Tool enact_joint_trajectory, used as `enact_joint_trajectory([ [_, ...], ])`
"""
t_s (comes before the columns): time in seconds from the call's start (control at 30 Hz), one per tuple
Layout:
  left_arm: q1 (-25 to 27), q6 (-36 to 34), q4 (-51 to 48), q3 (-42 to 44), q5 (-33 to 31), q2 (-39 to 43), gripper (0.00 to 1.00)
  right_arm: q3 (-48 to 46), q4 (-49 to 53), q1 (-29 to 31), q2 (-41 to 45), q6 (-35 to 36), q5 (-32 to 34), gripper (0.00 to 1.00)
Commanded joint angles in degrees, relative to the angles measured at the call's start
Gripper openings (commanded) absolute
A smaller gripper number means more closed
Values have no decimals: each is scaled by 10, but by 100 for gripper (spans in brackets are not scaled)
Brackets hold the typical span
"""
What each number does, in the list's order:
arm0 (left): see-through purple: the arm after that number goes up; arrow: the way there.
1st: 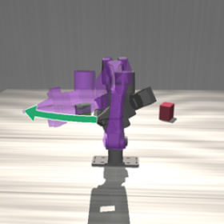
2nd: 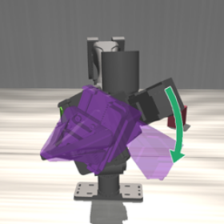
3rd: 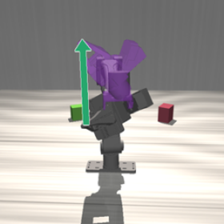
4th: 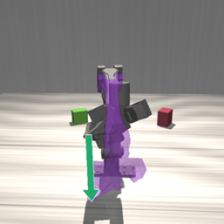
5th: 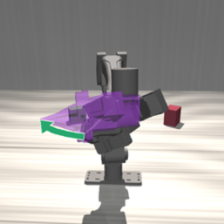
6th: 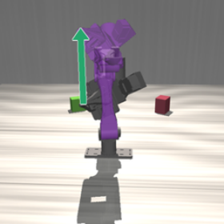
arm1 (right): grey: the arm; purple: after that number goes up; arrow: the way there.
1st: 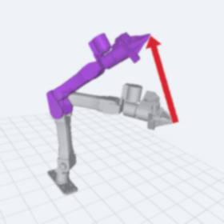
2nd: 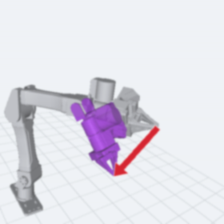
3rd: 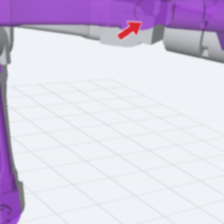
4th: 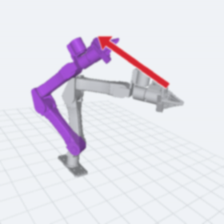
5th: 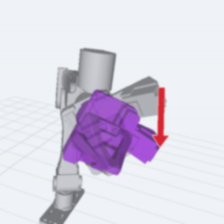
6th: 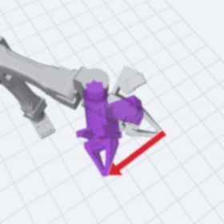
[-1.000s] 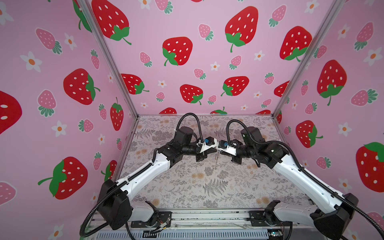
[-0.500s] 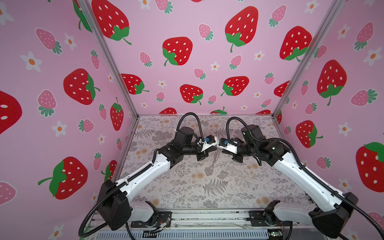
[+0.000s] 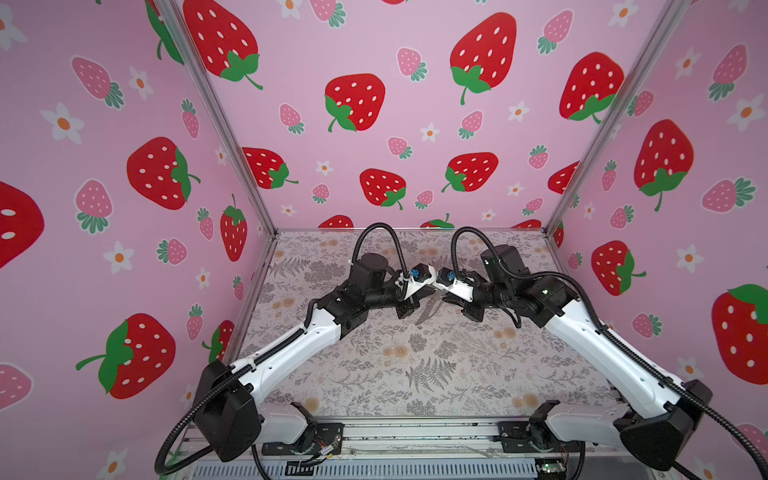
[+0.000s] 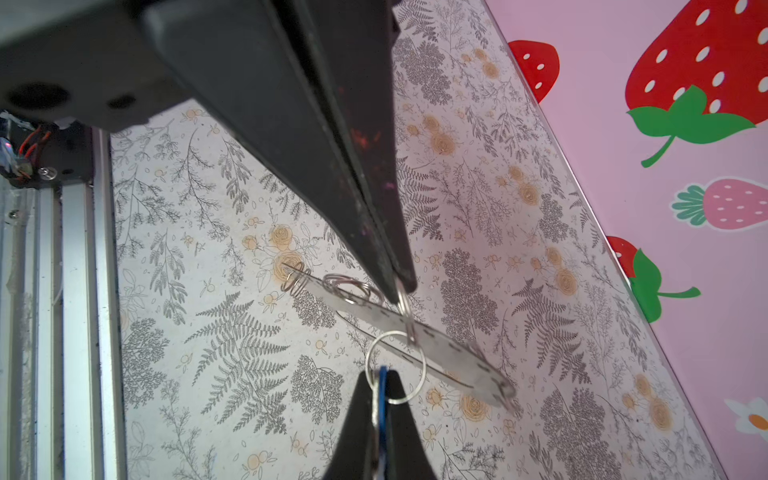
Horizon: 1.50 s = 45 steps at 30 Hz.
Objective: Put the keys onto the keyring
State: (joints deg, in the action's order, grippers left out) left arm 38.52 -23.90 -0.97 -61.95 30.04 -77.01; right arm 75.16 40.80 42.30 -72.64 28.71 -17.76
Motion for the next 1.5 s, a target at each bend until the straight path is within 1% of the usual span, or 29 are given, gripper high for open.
enact_joint_trajectory([
  [0.0,32,-46,-14,9,-20,0,0,-5,-55,12,-1,-29,-24,0],
  [0.1,27,-49,-19,9,-14,10,0,-35,-81,4,15,-37,-37,0],
  [0.2,24,-52,-30,2,-1,17,0,-64,-106,-9,27,-39,-71,0],
  [0.23,24,-53,-35,-1,3,19,0,-73,-115,-11,31,-38,-80,2],
  [0.27,24,-53,-37,-5,9,21,0,-83,-128,-13,37,-39,-87,5],
  [0.33,23,-51,-42,-11,22,27,0,-104,-155,-16,47,-38,-101,15],
  [0.4,24,-51,-47,-18,31,31,0,-124,-181,-16,58,-35,-114,23],
  [0.53,24,-57,-49,-22,51,42,0,-162,-223,-22,81,-33,-128,34],
  [0.63,23,-68,-61,-30,50,46,0,-189,-255,-30,100,-39,-132,35],
  [0.77,23,-75,-69,-41,48,44,0,-228,-299,-38,123,-64,-136,36],
  [1.0,21,-74,-63,-51,50,48,0,-270,-345,-40,150,-88,-148,36],
  [1.23,9,-48,-43,-54,65,50,0,-306,-383,-40,173,-103,-134,36],
  [1.37,6,-35,-39,-59,65,46,0,-327,-412,-40,185,-114,-131,41],
  [1.47,6,-25,-37,-63,60,42,0,-331,-425,-40,187,-121,-130,42],
])
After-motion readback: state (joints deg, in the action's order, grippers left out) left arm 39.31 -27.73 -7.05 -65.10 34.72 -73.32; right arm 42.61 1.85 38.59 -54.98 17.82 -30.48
